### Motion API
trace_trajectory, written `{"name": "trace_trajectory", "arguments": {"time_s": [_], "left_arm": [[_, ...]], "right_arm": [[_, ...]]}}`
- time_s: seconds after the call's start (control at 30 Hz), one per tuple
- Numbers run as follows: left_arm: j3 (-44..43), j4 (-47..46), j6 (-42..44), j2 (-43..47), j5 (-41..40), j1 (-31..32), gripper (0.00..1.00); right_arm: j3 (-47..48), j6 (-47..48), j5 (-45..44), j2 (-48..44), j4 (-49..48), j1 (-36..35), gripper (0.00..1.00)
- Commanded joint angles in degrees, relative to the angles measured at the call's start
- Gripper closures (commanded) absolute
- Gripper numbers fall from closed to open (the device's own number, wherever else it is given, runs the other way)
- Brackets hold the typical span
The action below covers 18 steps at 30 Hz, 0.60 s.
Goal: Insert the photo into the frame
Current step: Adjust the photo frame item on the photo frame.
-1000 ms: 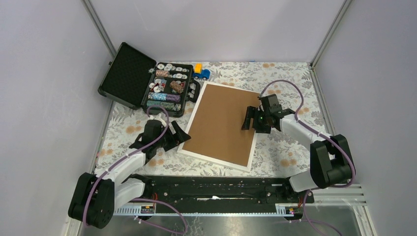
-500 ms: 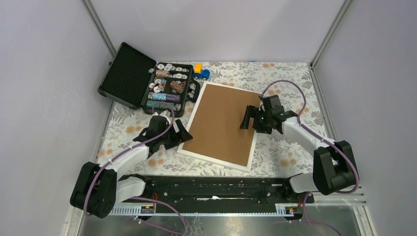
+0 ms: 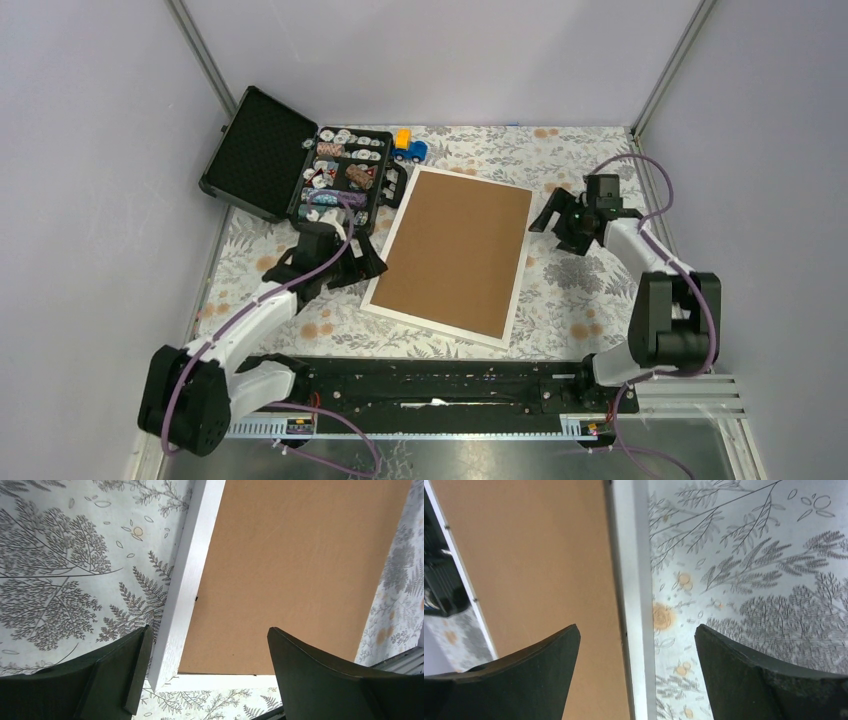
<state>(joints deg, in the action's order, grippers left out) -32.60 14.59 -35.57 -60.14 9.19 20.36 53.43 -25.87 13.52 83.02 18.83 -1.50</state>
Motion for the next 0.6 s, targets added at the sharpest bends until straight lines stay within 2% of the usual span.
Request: {"name": "trace_trajectory", "arguments": {"time_s": [0.0, 0.1, 0.2, 0.27, 0.4, 0.47, 0.57], "left_arm": [[-2.7, -1.3, 0.9, -6.0, 4.0, 0.0, 0.09], [-2.2, -6.5, -1.5, -9.2, 6.8, 0.0, 0.10], [-3.2, -5.2, -2.8, -9.3, 5.5, 0.2, 0.12], [-2.5, -2.2, -4.5, -5.6, 1.5, 0.3, 0.12], [0.2, 8.6, -13.6, 5.8, -6.5, 0.6, 0.11], [1.7, 13.9, -18.8, 9.6, -4.3, 0.7, 0.03], [4.6, 18.0, -23.7, 11.3, 3.4, 1.5, 0.01]], "right_arm": [[2.6, -3.8, 11.4, 7.2, -7.5, 5.1, 0.11], [4.4, -6.5, 16.3, 12.1, -12.7, 7.1, 0.15], [10.5, -5.2, 16.4, 17.8, -13.6, 7.7, 0.11], [16.6, -2.3, 15.4, 22.5, -13.4, 7.9, 0.05], [33.0, 1.6, 17.2, 35.2, -10.3, 8.3, 0.00], [40.9, 2.2, 20.7, 41.3, -8.8, 8.2, 0.00], [53.5, 2.6, 24.6, 49.9, -3.7, 7.6, 0.00]]}}
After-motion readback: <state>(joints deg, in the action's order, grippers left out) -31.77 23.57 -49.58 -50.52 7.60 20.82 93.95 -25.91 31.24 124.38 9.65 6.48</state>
